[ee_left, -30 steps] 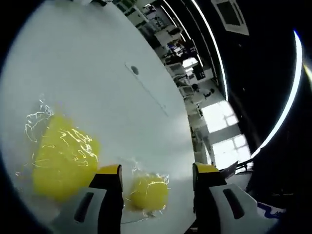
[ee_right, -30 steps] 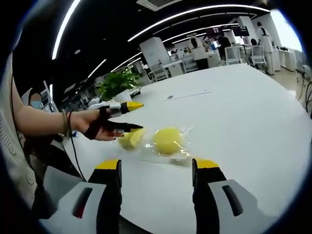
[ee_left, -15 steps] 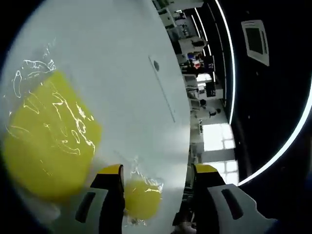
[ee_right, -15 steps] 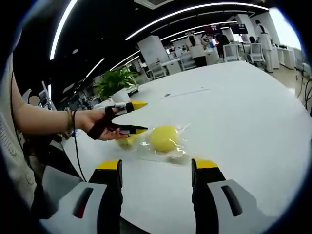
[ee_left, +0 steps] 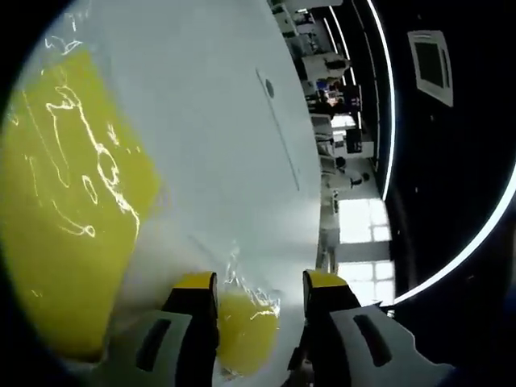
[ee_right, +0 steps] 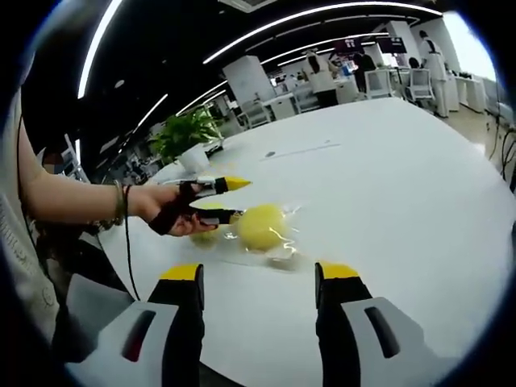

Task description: Compare the silicone blocks by pressing each to a similar depth, holding the contact briefly, and releasing to observe deformation and rebound differences across the visible hardness samples.

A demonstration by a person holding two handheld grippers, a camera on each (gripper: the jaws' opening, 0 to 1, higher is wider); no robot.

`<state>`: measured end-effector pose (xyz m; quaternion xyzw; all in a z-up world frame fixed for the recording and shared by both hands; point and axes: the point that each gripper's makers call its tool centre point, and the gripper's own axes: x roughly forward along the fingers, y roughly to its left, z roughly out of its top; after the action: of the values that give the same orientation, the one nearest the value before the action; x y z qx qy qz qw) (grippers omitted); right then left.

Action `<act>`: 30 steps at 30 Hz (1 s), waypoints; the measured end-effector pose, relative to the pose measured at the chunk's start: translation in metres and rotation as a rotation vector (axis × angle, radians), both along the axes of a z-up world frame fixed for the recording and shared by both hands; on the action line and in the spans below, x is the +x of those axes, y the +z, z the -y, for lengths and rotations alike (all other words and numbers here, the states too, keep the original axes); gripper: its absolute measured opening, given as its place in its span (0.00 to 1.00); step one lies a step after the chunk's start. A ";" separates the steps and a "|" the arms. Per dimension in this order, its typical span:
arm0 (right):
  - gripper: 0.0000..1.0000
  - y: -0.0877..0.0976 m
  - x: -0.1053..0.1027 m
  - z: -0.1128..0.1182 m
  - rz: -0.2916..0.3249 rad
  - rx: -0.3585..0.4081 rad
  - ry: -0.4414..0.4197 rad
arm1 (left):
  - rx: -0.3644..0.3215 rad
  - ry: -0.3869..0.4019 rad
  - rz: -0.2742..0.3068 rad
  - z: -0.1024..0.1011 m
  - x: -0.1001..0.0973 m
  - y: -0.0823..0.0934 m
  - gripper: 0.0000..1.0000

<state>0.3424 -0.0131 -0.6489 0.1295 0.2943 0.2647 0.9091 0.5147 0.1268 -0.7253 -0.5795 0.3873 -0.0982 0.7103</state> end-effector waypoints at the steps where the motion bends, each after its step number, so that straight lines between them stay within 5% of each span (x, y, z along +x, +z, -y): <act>1: 0.50 -0.001 0.000 0.000 -0.004 0.001 0.000 | -0.002 -0.002 -0.001 0.001 0.000 -0.001 0.40; 9: 0.50 -0.004 0.004 0.002 -0.012 -0.004 0.001 | -0.003 -0.014 -0.004 0.003 0.003 -0.008 0.29; 22: 0.48 -0.011 0.004 0.003 -0.029 -0.004 0.005 | 0.104 -0.074 0.005 0.002 -0.001 -0.022 0.09; 30: 0.47 -0.012 0.006 0.003 -0.031 -0.005 0.012 | 0.203 -0.149 0.098 0.002 0.000 -0.018 0.00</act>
<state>0.3480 -0.0159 -0.6607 0.1296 0.3098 0.2671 0.9032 0.5152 0.1248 -0.7430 -0.4689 0.4019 -0.1391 0.7741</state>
